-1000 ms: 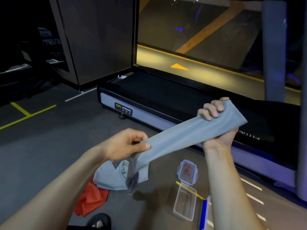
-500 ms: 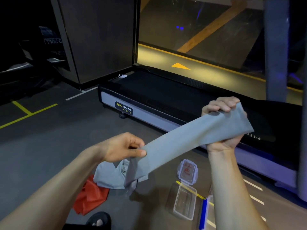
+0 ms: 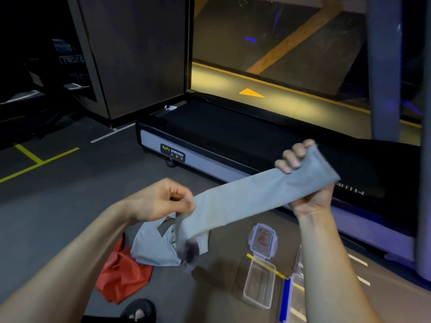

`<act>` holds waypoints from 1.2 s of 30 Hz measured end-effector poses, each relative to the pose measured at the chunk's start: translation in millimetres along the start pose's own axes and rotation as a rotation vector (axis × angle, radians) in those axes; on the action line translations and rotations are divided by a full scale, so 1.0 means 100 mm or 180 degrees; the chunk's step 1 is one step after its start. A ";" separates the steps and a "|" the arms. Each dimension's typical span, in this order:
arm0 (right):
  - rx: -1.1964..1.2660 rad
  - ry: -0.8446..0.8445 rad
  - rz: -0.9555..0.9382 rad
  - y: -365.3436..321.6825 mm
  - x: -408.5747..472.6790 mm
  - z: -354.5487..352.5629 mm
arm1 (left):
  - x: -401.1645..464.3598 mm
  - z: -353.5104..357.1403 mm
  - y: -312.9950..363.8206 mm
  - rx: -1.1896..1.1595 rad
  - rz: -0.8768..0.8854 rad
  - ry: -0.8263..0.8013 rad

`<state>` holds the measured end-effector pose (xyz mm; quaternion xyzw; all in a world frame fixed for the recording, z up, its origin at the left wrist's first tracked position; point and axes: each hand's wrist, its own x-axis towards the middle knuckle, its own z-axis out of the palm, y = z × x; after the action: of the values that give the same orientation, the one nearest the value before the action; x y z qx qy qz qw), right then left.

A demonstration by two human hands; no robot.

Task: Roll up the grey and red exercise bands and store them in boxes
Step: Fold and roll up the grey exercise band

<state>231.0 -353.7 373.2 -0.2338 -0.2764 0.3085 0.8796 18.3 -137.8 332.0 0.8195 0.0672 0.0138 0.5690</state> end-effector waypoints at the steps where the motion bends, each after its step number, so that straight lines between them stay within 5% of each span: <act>1: -0.0327 0.0056 0.0049 0.01 -0.01 0.00 | -0.01 0.00 0.03 0.0057 0.0046 0.0066; 5: -0.2637 -0.0321 0.0213 0.06 -0.04 0.05 | -0.01 -0.01 0.13 -0.0107 0.0200 0.0321; 8: -0.3017 -0.0700 0.0376 0.08 -0.06 0.14 | 0.00 0.02 0.16 0.0047 0.0171 0.0321; 13: -0.2705 -0.0787 0.0332 0.06 -0.06 0.20 | 0.04 0.05 0.12 0.0191 -0.0042 0.0232; 22: -0.0299 -0.1016 0.0541 0.10 -0.06 0.22 | 0.01 0.06 0.15 0.0193 -0.0128 -0.0096; 30: -0.0715 -0.0642 0.0444 0.15 -0.10 0.22 | 0.04 0.04 0.20 -0.0462 0.0084 0.0012; 36: -0.0814 -0.1011 0.0606 0.21 -0.09 0.26 | 0.03 0.01 0.21 -0.0601 0.0260 -0.0139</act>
<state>200.4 -338.5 376.9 -0.3170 -0.4250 0.3855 0.7552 23.3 -145.7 350.9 0.7644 0.0198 0.0254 0.6440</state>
